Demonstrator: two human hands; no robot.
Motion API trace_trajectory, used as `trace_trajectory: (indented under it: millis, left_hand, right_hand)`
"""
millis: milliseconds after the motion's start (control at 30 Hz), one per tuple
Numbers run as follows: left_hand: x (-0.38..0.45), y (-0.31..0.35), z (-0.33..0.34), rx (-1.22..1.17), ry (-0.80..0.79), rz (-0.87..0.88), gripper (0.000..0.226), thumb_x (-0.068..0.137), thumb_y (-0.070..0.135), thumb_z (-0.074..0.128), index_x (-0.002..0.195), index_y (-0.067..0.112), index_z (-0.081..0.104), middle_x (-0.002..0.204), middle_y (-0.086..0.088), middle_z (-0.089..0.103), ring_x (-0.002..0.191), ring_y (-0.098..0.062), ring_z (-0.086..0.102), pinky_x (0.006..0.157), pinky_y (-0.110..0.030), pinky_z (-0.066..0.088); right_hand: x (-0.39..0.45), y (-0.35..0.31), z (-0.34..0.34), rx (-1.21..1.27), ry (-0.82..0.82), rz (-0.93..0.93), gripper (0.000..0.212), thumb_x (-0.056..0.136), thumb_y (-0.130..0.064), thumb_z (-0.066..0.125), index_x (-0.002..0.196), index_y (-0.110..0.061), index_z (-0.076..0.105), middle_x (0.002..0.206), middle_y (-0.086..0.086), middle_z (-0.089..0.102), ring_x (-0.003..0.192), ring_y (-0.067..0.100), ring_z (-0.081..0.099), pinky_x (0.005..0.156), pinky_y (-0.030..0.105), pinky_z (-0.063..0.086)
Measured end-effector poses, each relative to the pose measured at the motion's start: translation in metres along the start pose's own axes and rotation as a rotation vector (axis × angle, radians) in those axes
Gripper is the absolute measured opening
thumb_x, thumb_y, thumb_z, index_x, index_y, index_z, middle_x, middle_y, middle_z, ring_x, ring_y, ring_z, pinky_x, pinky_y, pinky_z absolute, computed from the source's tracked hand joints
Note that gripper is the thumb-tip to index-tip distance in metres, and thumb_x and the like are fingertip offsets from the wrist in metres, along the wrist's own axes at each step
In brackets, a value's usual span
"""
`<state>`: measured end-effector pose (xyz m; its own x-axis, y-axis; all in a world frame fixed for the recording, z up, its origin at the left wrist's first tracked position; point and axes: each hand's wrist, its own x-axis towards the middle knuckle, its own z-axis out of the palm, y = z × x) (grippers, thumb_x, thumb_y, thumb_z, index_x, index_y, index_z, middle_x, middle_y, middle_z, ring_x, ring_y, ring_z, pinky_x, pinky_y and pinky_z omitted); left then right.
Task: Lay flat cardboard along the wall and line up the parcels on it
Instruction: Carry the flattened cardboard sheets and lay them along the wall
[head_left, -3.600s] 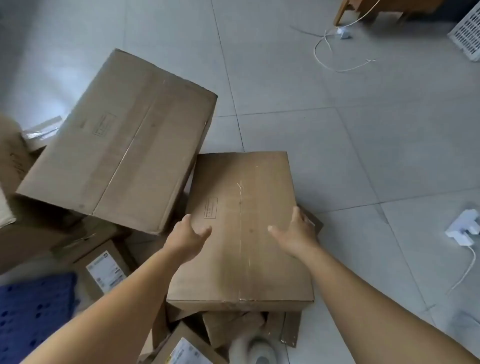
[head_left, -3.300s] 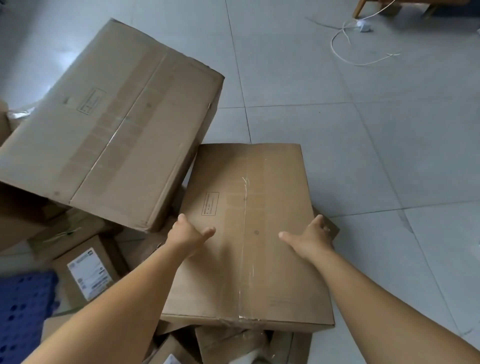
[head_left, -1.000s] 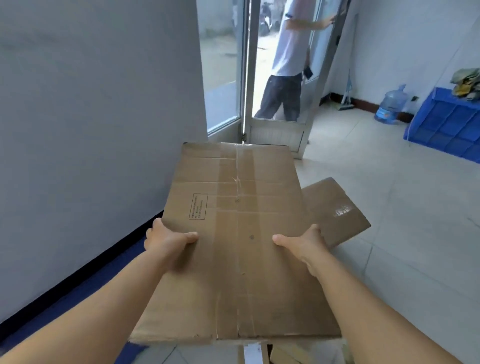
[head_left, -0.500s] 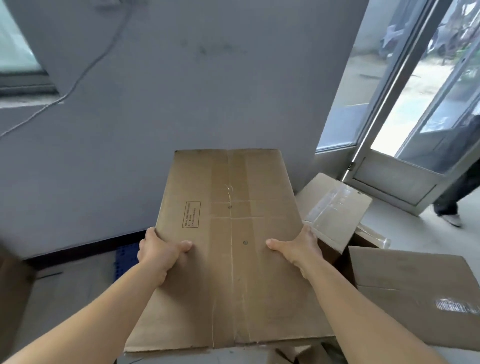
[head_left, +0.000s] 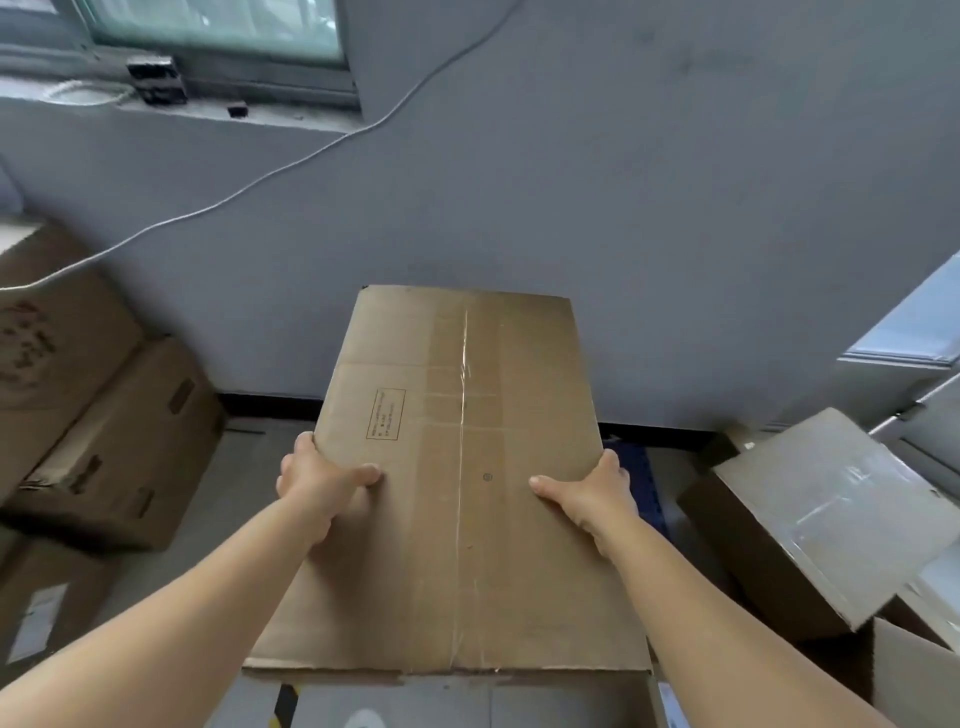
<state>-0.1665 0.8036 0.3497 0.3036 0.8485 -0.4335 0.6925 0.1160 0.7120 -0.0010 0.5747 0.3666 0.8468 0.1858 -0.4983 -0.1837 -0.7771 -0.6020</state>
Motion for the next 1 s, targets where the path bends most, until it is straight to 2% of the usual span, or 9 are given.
trace_trajectory:
  millis: [133, 267, 400, 533, 733, 867, 933, 1000]
  left_hand:
    - [0.048, -0.01, -0.014, 0.001, 0.009, -0.04, 0.07, 0.066, 0.029, 0.084, 0.122, 0.018, 0.042, 0.12, -0.009, 0.046, 0.112, -0.033, 0.048, 0.09, -0.045, 0.047]
    - [0.096, -0.025, -0.021, 0.045, 0.02, -0.098, 0.065, 0.065, 0.031, 0.084, 0.115, 0.02, 0.043, 0.118, -0.009, 0.048, 0.108, -0.033, 0.049, 0.09, -0.047, 0.047]
    - [0.139, -0.042, -0.011, 0.071, 0.015, -0.143, 0.064, 0.067, 0.03, 0.082, 0.116, 0.02, 0.043, 0.117, -0.008, 0.048, 0.107, -0.033, 0.05, 0.092, -0.047, 0.046]
    - [0.179, -0.062, 0.015, 0.084, 0.003, -0.186, 0.062, 0.067, 0.03, 0.082, 0.115, 0.021, 0.043, 0.117, -0.007, 0.048, 0.105, -0.032, 0.05, 0.094, -0.048, 0.045]
    - [0.244, -0.107, 0.078, 0.071, -0.024, -0.247, 0.063, 0.063, 0.034, 0.082, 0.11, 0.03, 0.041, 0.117, -0.002, 0.049, 0.103, -0.03, 0.053, 0.096, -0.052, 0.043]
    - [0.287, -0.139, 0.127, 0.044, -0.051, -0.293, 0.08, 0.05, 0.043, 0.081, 0.119, 0.031, 0.043, 0.121, -0.001, 0.053, 0.103, -0.028, 0.056, 0.097, -0.052, 0.044]
    - [0.307, -0.152, 0.152, 0.034, -0.044, -0.29, 0.072, 0.053, 0.037, 0.083, 0.113, 0.03, 0.043, 0.122, 0.0, 0.053, 0.1, -0.027, 0.057, 0.098, -0.048, 0.043]
    - [0.327, -0.164, 0.175, 0.004, -0.046, -0.269, 0.069, 0.06, 0.026, 0.086, 0.116, 0.029, 0.044, 0.122, 0.003, 0.052, 0.098, -0.025, 0.057, 0.097, -0.041, 0.044]
  right_hand:
    - [0.026, -0.031, 0.041, 0.008, -0.053, 0.009, 0.089, 0.066, -0.047, 0.08, 0.133, -0.018, 0.03, 0.136, 0.003, 0.037, 0.098, 0.026, 0.052, 0.083, 0.041, 0.048]
    - [0.055, -0.048, 0.086, -0.018, -0.09, 0.027, 0.085, 0.068, -0.045, 0.079, 0.132, -0.017, 0.03, 0.135, 0.003, 0.038, 0.089, 0.022, 0.048, 0.074, 0.037, 0.045]
    - [0.09, -0.048, 0.127, -0.036, -0.122, 0.058, 0.097, 0.067, -0.047, 0.078, 0.142, -0.017, 0.023, 0.143, 0.003, 0.033, 0.095, 0.023, 0.052, 0.077, 0.037, 0.048]
    - [0.136, -0.037, 0.159, -0.081, -0.149, 0.087, 0.101, 0.067, -0.048, 0.078, 0.145, -0.018, 0.02, 0.147, 0.003, 0.03, 0.11, 0.028, 0.054, 0.086, 0.041, 0.05]
    - [0.22, -0.001, 0.206, -0.106, -0.205, 0.101, 0.103, 0.068, -0.045, 0.079, 0.148, -0.02, 0.018, 0.146, 0.003, 0.032, 0.111, 0.028, 0.054, 0.083, 0.039, 0.049]
    - [0.278, 0.024, 0.238, -0.086, -0.237, 0.14, 0.1, 0.064, -0.044, 0.082, 0.143, -0.02, 0.026, 0.139, 0.003, 0.04, 0.107, 0.026, 0.056, 0.088, 0.044, 0.051]
    - [0.307, 0.036, 0.254, -0.084, -0.236, 0.145, 0.097, 0.063, -0.042, 0.083, 0.141, -0.02, 0.029, 0.136, 0.004, 0.042, 0.106, 0.025, 0.056, 0.089, 0.043, 0.051]
    - [0.335, 0.051, 0.271, -0.069, -0.238, 0.156, 0.102, 0.061, -0.042, 0.084, 0.143, -0.02, 0.028, 0.138, 0.004, 0.043, 0.111, 0.027, 0.055, 0.091, 0.044, 0.05]
